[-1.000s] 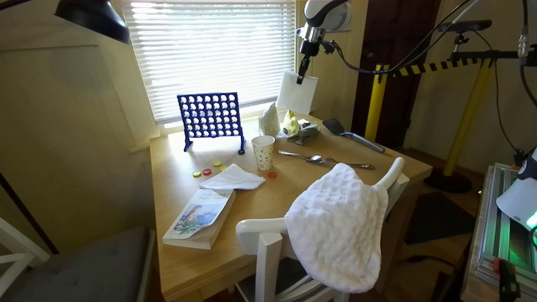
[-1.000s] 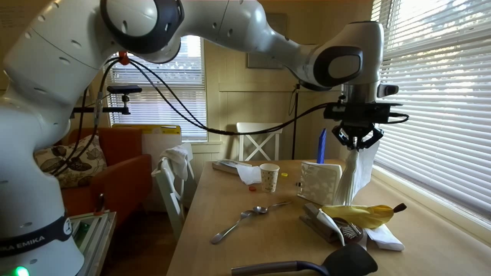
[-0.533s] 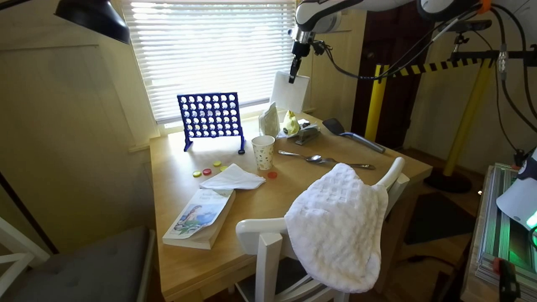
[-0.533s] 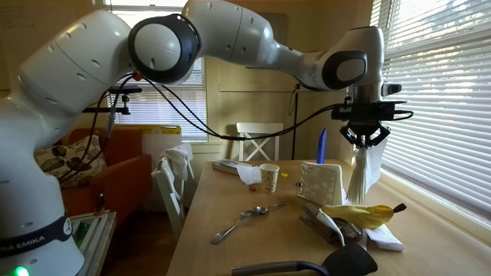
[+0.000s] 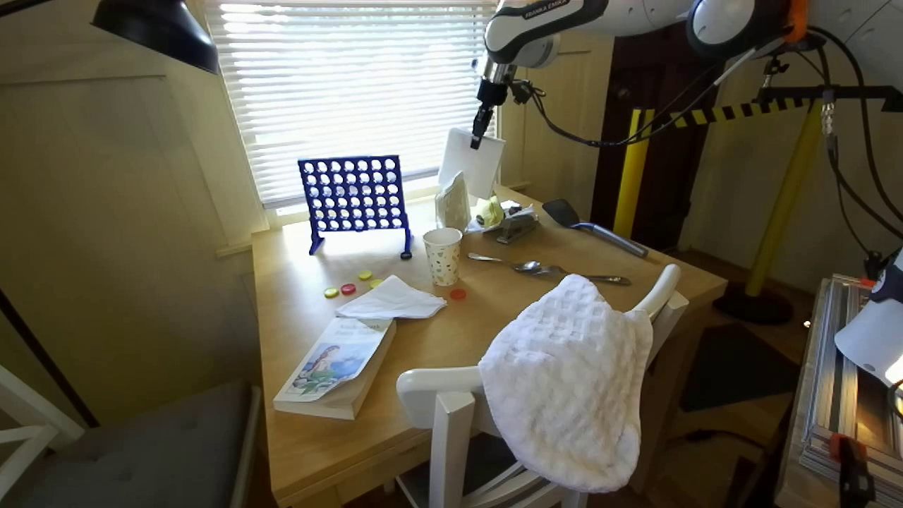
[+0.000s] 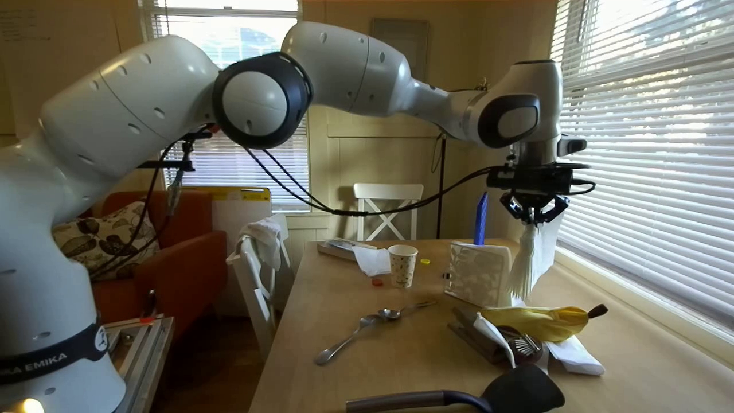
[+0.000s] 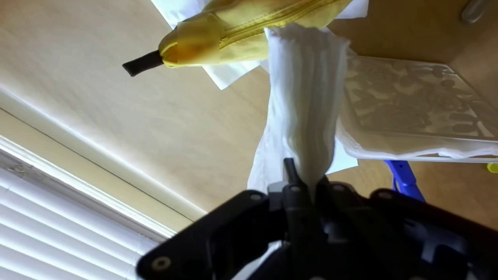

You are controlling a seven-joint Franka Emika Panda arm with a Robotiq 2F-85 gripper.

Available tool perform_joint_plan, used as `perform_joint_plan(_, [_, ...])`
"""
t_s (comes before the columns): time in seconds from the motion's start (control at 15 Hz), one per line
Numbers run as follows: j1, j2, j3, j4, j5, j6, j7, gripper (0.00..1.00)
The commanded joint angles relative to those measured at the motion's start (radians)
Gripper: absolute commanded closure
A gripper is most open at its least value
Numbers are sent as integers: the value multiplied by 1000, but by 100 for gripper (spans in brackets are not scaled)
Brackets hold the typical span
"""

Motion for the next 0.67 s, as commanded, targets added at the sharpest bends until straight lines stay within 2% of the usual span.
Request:
perform_joint_plan(0.0, [7, -12, 0, -13, -4, 23, -6, 98])
perform_joint_plan(0.27, [44, 45, 21, 41, -5, -18, -30, 98])
perform_joint_plan(0.4, [64, 75, 35, 68, -37, -82, -15, 98])
perform_joint_plan(0.6, [108, 106, 12, 92, -83, -181, 16, 98])
